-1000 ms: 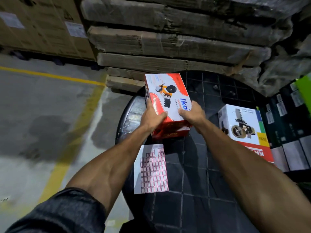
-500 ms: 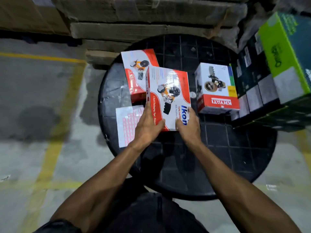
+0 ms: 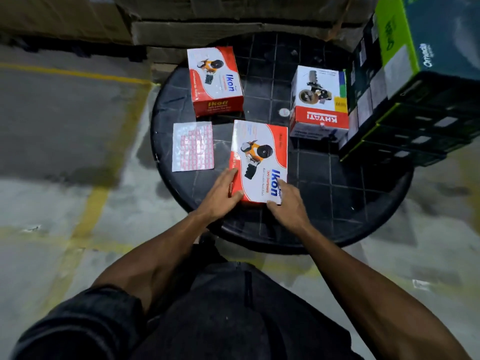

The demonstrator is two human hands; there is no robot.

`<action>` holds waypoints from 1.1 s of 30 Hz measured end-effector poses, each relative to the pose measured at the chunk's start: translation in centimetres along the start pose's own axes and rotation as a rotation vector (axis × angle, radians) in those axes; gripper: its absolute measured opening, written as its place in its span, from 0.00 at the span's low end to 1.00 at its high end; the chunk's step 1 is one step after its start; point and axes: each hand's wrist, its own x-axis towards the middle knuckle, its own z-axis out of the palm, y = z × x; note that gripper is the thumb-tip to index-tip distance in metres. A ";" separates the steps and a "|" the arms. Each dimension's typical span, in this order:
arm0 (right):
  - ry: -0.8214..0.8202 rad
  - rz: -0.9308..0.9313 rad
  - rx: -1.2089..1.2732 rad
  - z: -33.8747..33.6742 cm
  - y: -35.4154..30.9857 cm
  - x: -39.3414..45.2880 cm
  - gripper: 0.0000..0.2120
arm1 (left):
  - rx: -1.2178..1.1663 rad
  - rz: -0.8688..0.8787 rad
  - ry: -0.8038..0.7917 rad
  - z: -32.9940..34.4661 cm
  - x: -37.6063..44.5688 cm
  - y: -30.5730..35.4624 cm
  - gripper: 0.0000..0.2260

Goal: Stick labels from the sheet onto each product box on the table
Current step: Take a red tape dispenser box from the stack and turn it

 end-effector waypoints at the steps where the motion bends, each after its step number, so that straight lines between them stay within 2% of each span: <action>1: -0.011 -0.010 0.006 0.0 0.2 -0.4 0.34 | 0.020 0.008 -0.007 0.1 -0.4 -0.2 0.33; 5: -0.069 -0.001 0.010 0.3 1.1 -1.4 0.37 | 0.043 -0.027 -0.051 0.5 -1.9 -0.9 0.35; 8: -0.065 0.018 0.023 0.4 1.1 -1.6 0.35 | 0.004 -0.026 -0.022 0.6 -2.4 -0.3 0.32; 14: 0.183 -0.074 -0.008 -0.6 -1.4 -0.9 0.26 | -0.026 0.025 0.090 -1.6 -2.0 1.7 0.26; 20: 0.392 -0.186 0.110 -3.0 -5.8 0.2 0.30 | 0.042 0.149 0.313 -5.9 0.2 5.2 0.23; 22: 0.454 -0.228 0.120 -3.8 -7.0 0.6 0.32 | 0.053 0.200 0.343 -7.4 1.1 5.9 0.25; 26: 0.510 -0.251 0.102 -5.4 -9.0 1.4 0.32 | 0.153 0.300 0.326 -9.5 1.7 7.4 0.32; 29: 0.479 -0.230 0.075 -5.9 -9.4 1.8 0.32 | 0.260 0.401 0.287 -10.5 2.2 7.8 0.32; 33: 0.473 -0.218 0.076 -6.0 -9.5 2.3 0.33 | 0.310 0.418 0.249 -11.2 3.0 7.8 0.28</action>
